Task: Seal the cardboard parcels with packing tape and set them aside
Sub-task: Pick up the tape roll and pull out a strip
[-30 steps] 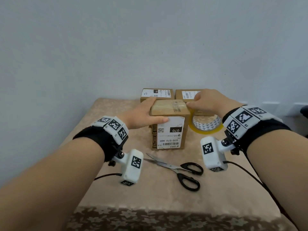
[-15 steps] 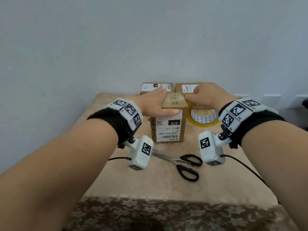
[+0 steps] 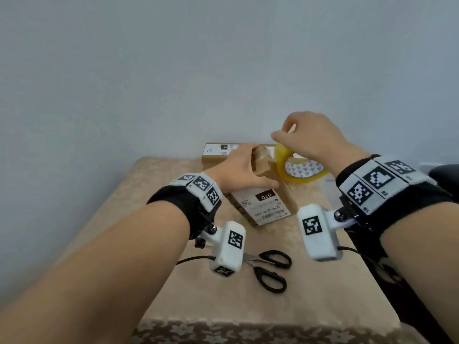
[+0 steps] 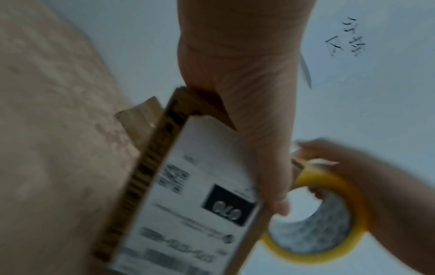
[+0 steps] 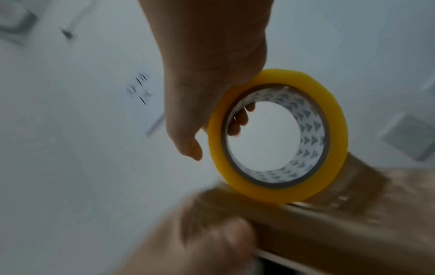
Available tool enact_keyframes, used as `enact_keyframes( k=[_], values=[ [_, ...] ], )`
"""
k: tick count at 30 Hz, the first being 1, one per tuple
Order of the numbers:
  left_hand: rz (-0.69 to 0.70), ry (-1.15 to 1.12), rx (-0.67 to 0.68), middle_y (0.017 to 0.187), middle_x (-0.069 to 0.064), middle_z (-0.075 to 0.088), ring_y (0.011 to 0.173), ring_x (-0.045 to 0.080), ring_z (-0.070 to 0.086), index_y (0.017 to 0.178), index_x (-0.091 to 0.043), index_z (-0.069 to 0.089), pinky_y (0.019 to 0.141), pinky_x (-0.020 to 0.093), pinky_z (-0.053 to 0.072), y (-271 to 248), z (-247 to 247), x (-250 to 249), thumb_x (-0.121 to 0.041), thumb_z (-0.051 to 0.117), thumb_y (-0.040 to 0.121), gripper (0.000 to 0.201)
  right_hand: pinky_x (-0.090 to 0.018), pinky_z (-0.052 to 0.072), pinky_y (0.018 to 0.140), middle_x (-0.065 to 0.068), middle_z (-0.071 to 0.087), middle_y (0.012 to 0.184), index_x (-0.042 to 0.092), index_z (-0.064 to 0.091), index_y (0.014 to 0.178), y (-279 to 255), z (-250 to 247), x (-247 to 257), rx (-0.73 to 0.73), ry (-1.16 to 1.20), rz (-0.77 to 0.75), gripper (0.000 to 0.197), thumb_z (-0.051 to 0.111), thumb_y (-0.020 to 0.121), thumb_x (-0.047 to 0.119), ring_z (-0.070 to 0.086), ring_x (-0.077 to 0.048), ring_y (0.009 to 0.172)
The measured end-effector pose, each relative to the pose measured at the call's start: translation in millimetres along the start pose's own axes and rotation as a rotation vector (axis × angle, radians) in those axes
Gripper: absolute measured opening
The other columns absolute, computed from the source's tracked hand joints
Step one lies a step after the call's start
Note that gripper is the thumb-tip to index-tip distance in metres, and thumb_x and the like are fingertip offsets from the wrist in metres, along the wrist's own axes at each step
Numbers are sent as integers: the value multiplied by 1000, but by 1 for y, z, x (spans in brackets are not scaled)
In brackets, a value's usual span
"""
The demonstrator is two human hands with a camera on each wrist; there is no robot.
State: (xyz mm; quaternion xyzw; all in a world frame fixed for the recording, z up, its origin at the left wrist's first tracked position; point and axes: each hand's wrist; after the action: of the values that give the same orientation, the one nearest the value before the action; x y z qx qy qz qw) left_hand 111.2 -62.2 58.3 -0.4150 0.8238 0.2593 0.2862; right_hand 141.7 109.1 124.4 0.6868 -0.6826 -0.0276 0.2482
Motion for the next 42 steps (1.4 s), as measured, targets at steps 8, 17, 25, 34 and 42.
enact_keyframes(
  k=[8, 17, 25, 34, 42],
  values=[
    [-235, -245, 82, 140, -6, 40, 127, 10, 43, 142, -30, 15, 105, 37, 41, -31, 12, 68, -66, 80, 52, 117, -24, 34, 64, 1, 53, 100, 20, 53, 102, 1, 30, 32, 91, 318, -9, 49, 56, 83, 64, 49, -19, 91],
    [-162, -100, 114, 135, -10, 44, 119, 7, 45, 142, -23, 28, 99, 24, 38, -42, -4, 75, -44, 83, 65, 97, -29, 33, 54, 1, 49, 69, 16, 48, 69, 7, 58, 80, 128, 203, -88, 36, 62, 79, 47, 49, -18, 69],
    [-207, -32, 182, 125, 0, 52, 113, 17, 54, 138, -14, 29, 97, 35, 48, -33, -17, 72, -40, 84, 65, 95, -32, 39, 66, 0, 57, 83, 14, 57, 88, 5, 25, 28, 172, -268, -55, 47, 55, 78, 59, 54, -21, 80],
    [-128, 724, 243, 156, 16, 14, 144, 28, 13, 148, 0, 14, 117, 41, 19, -33, -15, 39, -65, 55, 80, 103, -33, 39, 68, -1, 60, 96, 19, 61, 101, 3, 37, 39, 89, -264, -97, 47, 47, 86, 61, 56, -25, 92],
    [-187, 650, 219, 159, 10, 1, 147, 23, 4, 150, -3, -3, 119, 36, 10, -23, 10, 42, -73, 55, 72, 120, -31, 38, 65, -1, 58, 89, 12, 56, 88, 10, 40, 40, 154, -108, -56, 45, 49, 87, 56, 55, -22, 85]
  ],
)
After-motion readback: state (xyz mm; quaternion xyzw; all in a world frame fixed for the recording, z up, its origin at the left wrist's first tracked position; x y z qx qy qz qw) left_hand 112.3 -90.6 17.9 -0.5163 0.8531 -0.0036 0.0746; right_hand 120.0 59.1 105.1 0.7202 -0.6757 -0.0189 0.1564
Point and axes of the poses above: each hand's wrist, its own y-axis towards the middle knuckle, its own z-axis out of the palm, x = y × z
